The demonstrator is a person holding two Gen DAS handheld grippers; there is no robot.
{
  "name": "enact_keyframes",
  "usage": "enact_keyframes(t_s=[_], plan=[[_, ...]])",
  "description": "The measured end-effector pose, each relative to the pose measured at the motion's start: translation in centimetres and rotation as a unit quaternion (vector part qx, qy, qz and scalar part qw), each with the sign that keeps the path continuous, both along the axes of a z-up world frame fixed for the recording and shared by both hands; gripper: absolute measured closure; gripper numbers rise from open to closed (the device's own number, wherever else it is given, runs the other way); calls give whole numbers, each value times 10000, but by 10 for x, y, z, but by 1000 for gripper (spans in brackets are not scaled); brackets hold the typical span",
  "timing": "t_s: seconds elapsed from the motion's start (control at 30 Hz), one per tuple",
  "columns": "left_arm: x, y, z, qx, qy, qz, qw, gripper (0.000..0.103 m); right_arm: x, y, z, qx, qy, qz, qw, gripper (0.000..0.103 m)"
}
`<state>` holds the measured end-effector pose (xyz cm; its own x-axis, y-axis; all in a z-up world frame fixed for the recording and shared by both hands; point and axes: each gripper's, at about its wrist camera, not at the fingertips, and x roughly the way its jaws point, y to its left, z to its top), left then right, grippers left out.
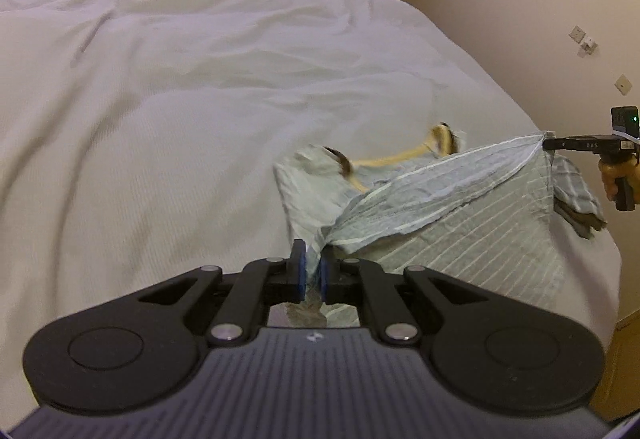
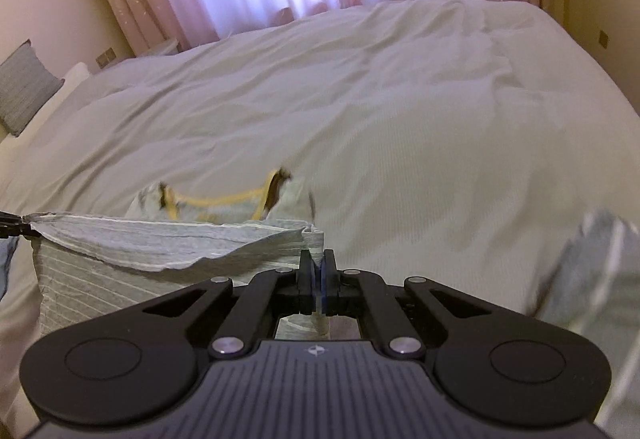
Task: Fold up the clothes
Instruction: 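Lift the hem with both grippers and fold it toward the yellow collar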
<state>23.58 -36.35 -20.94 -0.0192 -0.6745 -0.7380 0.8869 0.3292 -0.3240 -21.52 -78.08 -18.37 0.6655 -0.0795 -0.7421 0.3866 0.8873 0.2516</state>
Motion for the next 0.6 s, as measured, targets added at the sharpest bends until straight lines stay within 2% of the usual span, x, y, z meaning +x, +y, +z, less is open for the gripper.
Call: enact_keyframes(t_s=[0.13,0.27,0.6], plan=[[28,-24,-16,125,-24,-40,9999,99,39,-24,-21,-125,120,47,9998,101],[43,-41,-31,228,4,-84,9997,99,62,-44,-37,-173,180,45,9997,101],[62,-66,-67,395,172,3,9991,99,84,-69,-73,-66,409,-102,9991,101]])
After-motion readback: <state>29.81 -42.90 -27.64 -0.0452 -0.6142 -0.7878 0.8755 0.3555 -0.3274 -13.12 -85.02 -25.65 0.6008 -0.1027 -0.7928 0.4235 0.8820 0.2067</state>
